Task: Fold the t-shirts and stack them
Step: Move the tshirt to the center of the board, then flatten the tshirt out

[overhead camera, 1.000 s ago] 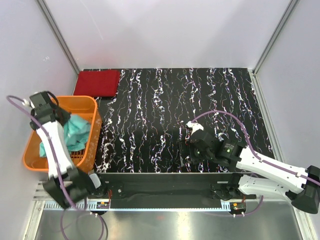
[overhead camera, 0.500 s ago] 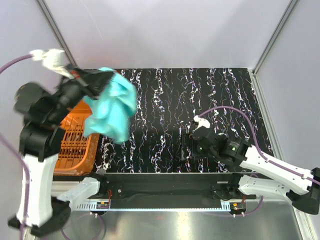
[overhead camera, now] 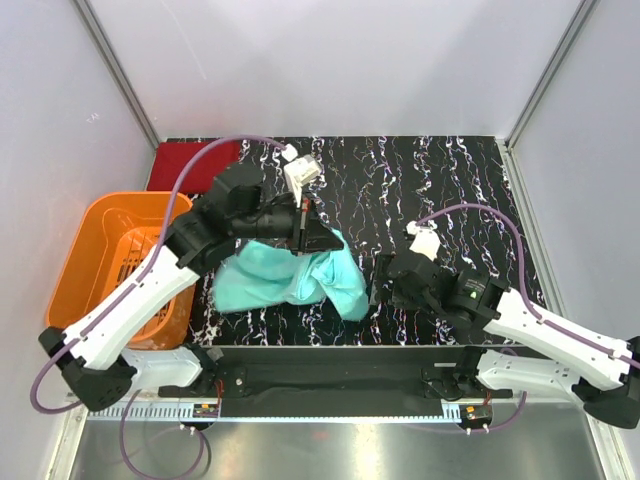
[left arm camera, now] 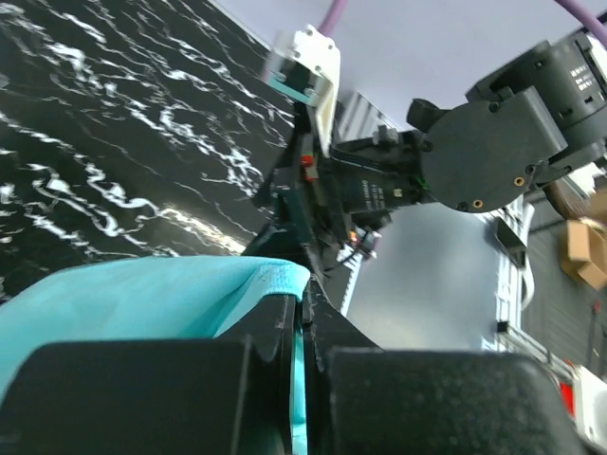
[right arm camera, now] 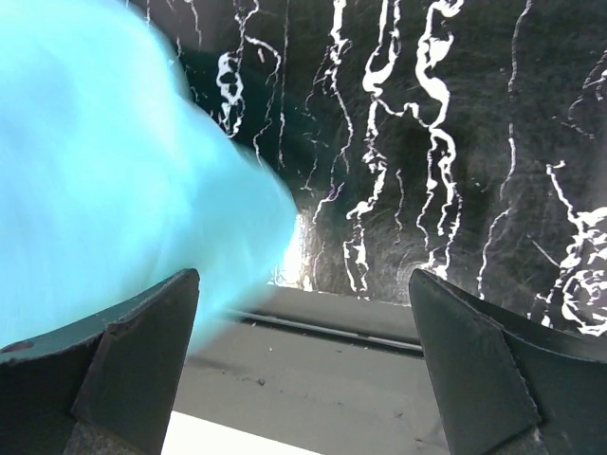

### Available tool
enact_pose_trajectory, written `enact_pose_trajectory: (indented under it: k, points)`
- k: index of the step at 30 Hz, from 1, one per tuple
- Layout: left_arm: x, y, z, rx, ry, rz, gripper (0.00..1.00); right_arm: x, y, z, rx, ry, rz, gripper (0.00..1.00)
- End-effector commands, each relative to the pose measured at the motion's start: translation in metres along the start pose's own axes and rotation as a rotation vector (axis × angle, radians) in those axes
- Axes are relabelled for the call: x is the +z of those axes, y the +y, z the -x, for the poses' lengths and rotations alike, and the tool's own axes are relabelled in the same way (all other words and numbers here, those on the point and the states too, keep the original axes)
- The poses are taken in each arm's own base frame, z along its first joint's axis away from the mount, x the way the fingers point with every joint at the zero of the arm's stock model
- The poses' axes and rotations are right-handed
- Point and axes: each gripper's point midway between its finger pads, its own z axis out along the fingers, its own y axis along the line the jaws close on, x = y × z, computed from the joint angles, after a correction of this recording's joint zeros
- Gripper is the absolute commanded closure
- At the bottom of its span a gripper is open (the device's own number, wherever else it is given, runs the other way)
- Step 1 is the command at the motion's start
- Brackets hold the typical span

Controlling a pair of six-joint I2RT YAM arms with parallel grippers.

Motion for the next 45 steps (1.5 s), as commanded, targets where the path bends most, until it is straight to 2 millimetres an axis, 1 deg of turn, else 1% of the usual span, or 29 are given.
enact_pose_trajectory:
  k: [1,2,4,5,7,8,9,10,11,12,13,14,16,17,19,20,21,22,24,25,27,28,32,33,35,37,38,39,45]
  points:
    - [-0.008,-0.055,0.060,0.145,-0.119,-0.165,1.00,-0.012,-0.007,0.024,0.038,-0.097,-0.029,0.00]
    - [-0.007,-0.065,0.064,0.153,-0.108,-0.196,1.00,-0.014,-0.006,0.024,0.036,-0.100,-0.017,0.00]
    - [-0.008,-0.085,0.085,0.187,-0.131,-0.242,1.00,-0.018,-0.004,0.026,0.028,-0.114,0.028,0.02]
    - [-0.007,-0.084,0.088,0.172,-0.127,-0.227,1.00,-0.021,-0.001,0.027,0.021,-0.119,0.051,0.02]
    - [0.000,-0.069,0.088,0.147,-0.111,-0.154,0.92,-0.027,0.004,0.028,0.001,-0.128,0.109,0.03]
    - [0.010,-0.044,0.077,0.112,-0.070,-0.060,0.89,-0.030,0.004,0.029,-0.004,-0.133,0.119,0.03]
    - [0.015,-0.028,0.068,0.086,-0.047,0.001,0.75,-0.032,0.004,0.029,-0.022,-0.130,0.127,0.03]
    - [0.019,0.001,0.062,0.061,-0.041,0.126,0.69,-0.035,0.003,0.030,-0.030,-0.134,0.133,0.04]
    - [0.019,0.046,0.039,0.006,0.009,0.318,0.52,-0.036,0.005,0.029,-0.054,-0.121,0.139,0.04]
    - [0.018,0.058,0.019,-0.029,0.071,0.349,0.52,-0.036,0.006,0.028,-0.064,-0.115,0.144,0.04]
    - [0.006,0.091,0.008,-0.053,0.073,0.528,0.34,-0.034,0.007,0.025,-0.086,-0.094,0.137,0.04]
    - [-0.002,0.113,-0.018,-0.070,0.108,0.615,0.30,-0.031,0.009,0.023,-0.108,-0.078,0.133,0.03]
    - [-0.018,0.133,-0.033,-0.063,0.095,0.724,0.29,-0.020,0.011,0.014,-0.140,-0.022,0.101,0.03]
    - [-0.019,0.138,-0.042,-0.067,0.091,0.732,0.28,-0.014,0.012,0.009,-0.158,0.002,0.091,0.03]
    - [-0.024,0.139,-0.072,-0.110,0.110,0.713,0.29,0.003,0.019,-0.005,-0.195,0.072,0.081,0.03]
    - [-0.020,0.137,-0.074,-0.123,0.082,0.681,0.32,0.009,0.021,-0.010,-0.199,0.094,0.075,0.04]
    - [-0.014,0.140,-0.100,-0.161,0.120,0.653,0.33,0.018,0.025,-0.019,-0.206,0.136,0.076,0.05]
    - [-0.004,0.123,-0.094,-0.189,0.062,0.538,0.34,0.022,0.028,-0.024,-0.204,0.154,0.081,0.05]
    - [0.008,0.119,-0.109,-0.237,0.057,0.459,0.35,0.029,0.038,-0.031,-0.187,0.182,0.119,0.07]
    - [0.015,0.118,-0.132,-0.304,0.089,0.417,0.34,0.035,0.036,-0.039,-0.186,0.204,0.115,0.08]
    - [0.027,0.125,-0.139,-0.330,0.073,0.396,0.29,0.045,0.041,-0.050,-0.168,0.228,0.140,0.09]
    - [0.030,0.135,-0.154,-0.363,0.090,0.421,0.27,0.049,0.043,-0.054,-0.161,0.234,0.152,0.09]
    - [0.050,0.164,-0.158,-0.339,0.069,0.467,0.27,0.068,0.029,-0.073,-0.086,0.281,0.067,0.10]
    - [0.050,0.170,-0.159,-0.328,0.073,0.491,0.27,0.071,0.020,-0.081,-0.083,0.301,0.031,0.10]
    - [0.052,0.188,-0.162,-0.290,0.089,0.560,0.28,0.073,0.016,-0.089,-0.050,0.321,0.020,0.11]
    - [0.051,0.201,-0.170,-0.293,0.127,0.613,0.28,0.077,0.009,-0.099,-0.037,0.338,0.007,0.12]
    - [0.051,0.205,-0.166,-0.300,0.130,0.632,0.28,0.079,0.007,-0.101,-0.030,0.345,0.002,0.13]
    - [0.052,0.213,-0.174,-0.303,0.161,0.658,0.27,0.081,0.005,-0.105,-0.028,0.353,-0.007,0.13]
    - [0.038,0.238,-0.190,-0.271,0.186,0.790,0.23,0.086,0.000,-0.110,-0.018,0.356,-0.029,0.20]
